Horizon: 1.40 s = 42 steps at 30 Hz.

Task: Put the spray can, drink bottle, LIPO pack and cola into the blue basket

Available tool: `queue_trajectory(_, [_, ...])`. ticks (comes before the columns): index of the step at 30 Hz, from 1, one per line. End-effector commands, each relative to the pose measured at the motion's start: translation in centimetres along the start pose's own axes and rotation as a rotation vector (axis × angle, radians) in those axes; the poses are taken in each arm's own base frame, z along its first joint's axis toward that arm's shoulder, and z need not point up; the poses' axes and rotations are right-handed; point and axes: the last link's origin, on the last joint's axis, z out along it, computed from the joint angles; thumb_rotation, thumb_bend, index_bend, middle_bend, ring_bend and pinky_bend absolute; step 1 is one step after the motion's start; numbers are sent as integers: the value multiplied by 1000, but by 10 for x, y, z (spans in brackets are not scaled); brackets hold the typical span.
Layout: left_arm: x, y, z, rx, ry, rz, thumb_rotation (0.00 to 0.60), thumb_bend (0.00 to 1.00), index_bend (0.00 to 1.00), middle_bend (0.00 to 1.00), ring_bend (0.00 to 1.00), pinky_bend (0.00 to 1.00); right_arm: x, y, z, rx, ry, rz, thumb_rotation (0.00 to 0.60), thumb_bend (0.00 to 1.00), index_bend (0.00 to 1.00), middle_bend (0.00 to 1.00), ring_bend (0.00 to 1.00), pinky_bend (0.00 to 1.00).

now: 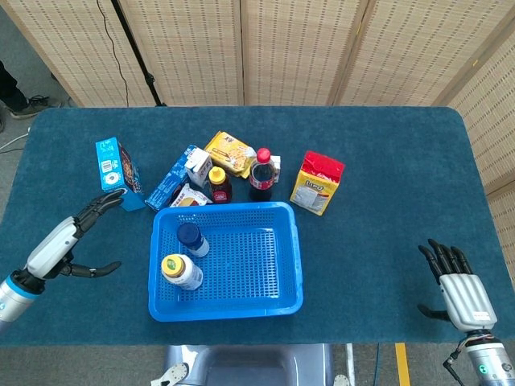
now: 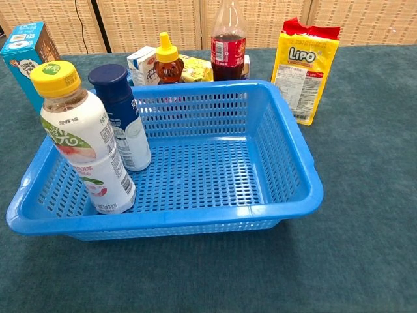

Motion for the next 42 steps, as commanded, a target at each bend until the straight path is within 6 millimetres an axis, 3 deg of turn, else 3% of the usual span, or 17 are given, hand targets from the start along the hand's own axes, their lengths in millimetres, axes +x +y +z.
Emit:
queue_trajectory(1, [18,-11,-21,88,77,85,584,235,0,0,0,0,1,1,5,-1,8,5,600,0,0,0,0,0])
queue_trajectory(5, [35,-22,-47,245,145,192,584,235,0,0,0,0,6,5,22,-8,33,20,600,0,0,0,0,0])
queue_trajectory(9, [37,-29,-62,387,169,272,584,235,0,0,0,0,7,11,47,8,18,69,600,0,0,0,0,0])
queue_trajectory(19, [37,-36,-68,511,207,347,586,235,0,0,0,0,24,13,125,26,70,130,600,0,0,0,0,0])
queue_trajectory(30, [40,-29,-78,557,250,384,600,235,0,0,0,0,38,-22,203,61,50,312,600,0,0,0,0,0])
queue_trajectory(42, [38,-33,-72,583,235,386,600,235,0,0,0,0,43,-65,247,113,-76,510,600,0,0,0,0,0])
